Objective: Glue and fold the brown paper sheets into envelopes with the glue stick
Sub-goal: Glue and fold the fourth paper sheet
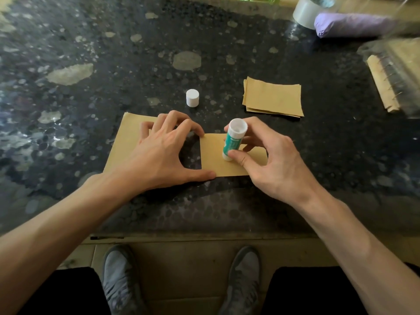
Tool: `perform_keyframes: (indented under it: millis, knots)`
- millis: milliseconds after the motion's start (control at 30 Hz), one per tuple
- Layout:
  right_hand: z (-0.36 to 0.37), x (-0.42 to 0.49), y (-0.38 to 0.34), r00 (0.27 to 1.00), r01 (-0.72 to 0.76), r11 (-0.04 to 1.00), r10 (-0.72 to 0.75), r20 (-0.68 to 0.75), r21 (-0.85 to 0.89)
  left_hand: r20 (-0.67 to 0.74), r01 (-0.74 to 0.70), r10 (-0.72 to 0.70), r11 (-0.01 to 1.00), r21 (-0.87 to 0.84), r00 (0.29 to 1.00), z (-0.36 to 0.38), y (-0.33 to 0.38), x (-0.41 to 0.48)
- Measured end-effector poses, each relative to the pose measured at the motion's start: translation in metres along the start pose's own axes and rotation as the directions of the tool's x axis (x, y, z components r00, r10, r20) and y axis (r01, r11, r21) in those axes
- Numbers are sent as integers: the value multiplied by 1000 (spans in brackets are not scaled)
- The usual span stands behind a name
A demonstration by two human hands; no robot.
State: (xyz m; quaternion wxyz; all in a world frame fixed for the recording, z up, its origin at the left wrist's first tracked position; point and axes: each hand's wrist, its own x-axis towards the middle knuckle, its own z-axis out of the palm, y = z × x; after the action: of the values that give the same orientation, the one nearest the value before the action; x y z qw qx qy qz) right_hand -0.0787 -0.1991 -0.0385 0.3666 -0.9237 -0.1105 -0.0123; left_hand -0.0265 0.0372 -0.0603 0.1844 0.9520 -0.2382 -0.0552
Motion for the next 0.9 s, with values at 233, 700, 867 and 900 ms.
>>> perform_keyframes:
  millis: [233,700,867,900]
  knots:
    - [3,-2,-2,995,-4,999,-1,-101,-43,-11,-8,8,1000,5,1000,1,-1,0]
    - [4,0,-6,987,-38,997,28,-157,-65,-22,-22,22,1000,9,1000,3,-3,0]
    - [-3,0,-4,999,-43,997,41,-28,-59,-31,-21,21,1000,11,999,3,-2,0]
    - [-4,-1,-4,999,-45,998,45,-4,-51,-29,-21,21,1000,10,999,3,-2,0]
